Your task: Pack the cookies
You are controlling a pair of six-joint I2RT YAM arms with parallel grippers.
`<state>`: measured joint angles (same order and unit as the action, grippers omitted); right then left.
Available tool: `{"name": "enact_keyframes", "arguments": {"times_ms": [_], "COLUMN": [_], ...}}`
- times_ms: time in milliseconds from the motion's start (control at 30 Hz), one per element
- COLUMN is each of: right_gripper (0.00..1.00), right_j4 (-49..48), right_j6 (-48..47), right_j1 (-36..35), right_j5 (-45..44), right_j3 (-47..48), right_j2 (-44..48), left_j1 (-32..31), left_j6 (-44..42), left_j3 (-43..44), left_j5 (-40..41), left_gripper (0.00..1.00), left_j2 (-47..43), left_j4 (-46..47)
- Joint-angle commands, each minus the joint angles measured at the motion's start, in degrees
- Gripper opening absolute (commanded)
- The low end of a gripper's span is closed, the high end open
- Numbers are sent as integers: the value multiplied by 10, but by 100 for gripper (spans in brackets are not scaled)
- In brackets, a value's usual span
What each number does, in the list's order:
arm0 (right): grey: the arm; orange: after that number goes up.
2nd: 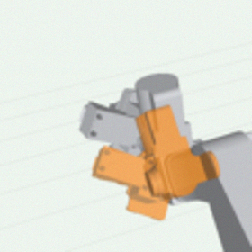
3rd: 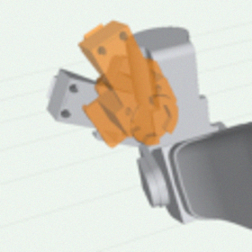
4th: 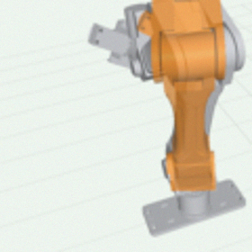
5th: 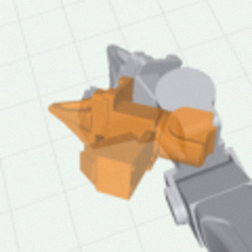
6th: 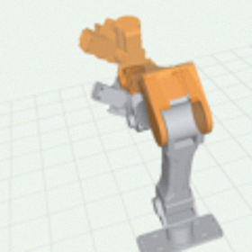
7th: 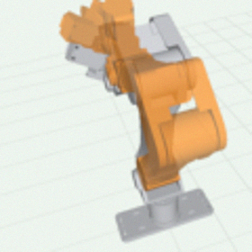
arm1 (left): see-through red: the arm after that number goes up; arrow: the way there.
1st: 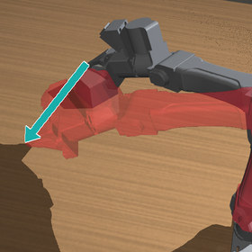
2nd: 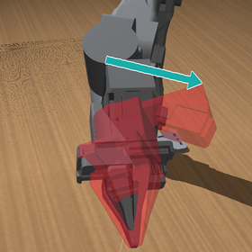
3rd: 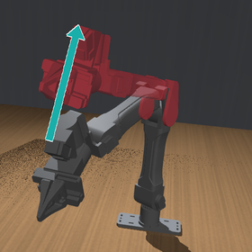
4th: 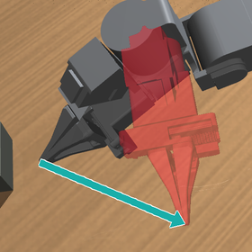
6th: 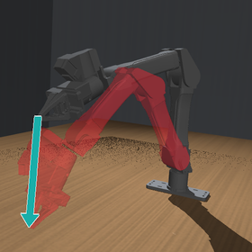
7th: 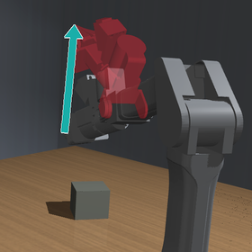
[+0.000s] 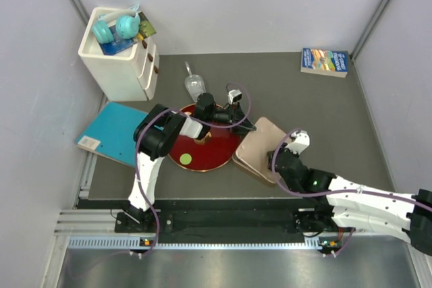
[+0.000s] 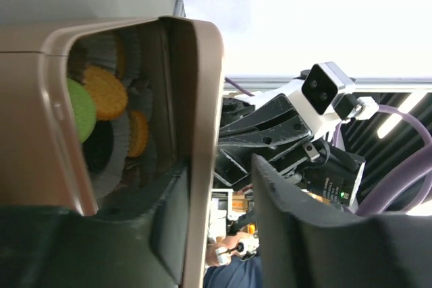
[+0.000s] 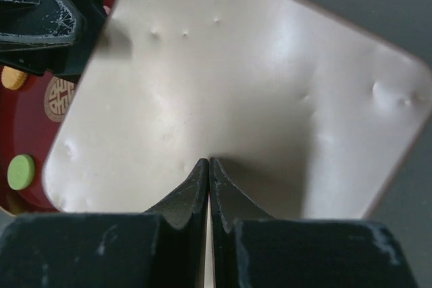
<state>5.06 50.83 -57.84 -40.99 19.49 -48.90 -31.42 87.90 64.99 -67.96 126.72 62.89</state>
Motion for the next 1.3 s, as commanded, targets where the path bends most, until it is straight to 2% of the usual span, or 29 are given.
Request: {"name": "enact_keyframes", "arguments": {"times_ms": [0, 133, 200, 300, 333, 367, 400, 433, 467, 533, 700, 800, 1000, 1267], "right_gripper": [0, 0, 0, 0, 0, 0, 0, 0, 0, 0, 0, 0, 0, 0], "right_j4": [-2, -7, -7, -7, -7, -7, -5, -4, -4, -6, -5, -7, 12, 97], "right_j6": [16, 23, 26, 30, 30, 31, 31, 33, 34, 35, 35, 34, 30, -41], "right_j1": [7, 6, 7, 8, 8, 9, 9, 10, 11, 13, 19, 19, 19, 20], "right_j5": [50, 49, 47, 47, 47, 47, 47, 49, 50, 54, 58, 58, 54, 7], "right_j3": [-32, -39, -42, -45, -45, -45, -45, -45, -45, -45, -42, -40, -24, 66], "right_j2": [-38, -51, -51, -51, -51, -53, -53, -54, -55, -58, -66, -68, -67, 19], "left_j1": [2, 7, 10, 16, 19, 22, 28, 29, 31, 36, 50, 49, 37, 38], "left_j6": [-25, -57, -103, -217, -293, -336, -383, -465, -502, -573, -606, -617, -614, -609], "left_j3": [7, 21, 37, 78, 92, 124, 145, 188, 210, 246, 280, 287, 238, 186], "left_j5": [-3, -5, -7, -3, 2, 18, 28, 41, 70, 93, 176, 214, 262, 319], "left_gripper": [48, 68, 71, 75, 75, 76, 77, 77, 77, 78, 78, 77, 77, 78], "left_j2": [-30, -44, -57, -79, -84, -90, -96, -98, -98, -101, -118, -129, -177, -262], "left_j4": [4, -70, -120, -300, -354, -482, -548, -606, -728, -804, -893, -915, -901, -841]}}
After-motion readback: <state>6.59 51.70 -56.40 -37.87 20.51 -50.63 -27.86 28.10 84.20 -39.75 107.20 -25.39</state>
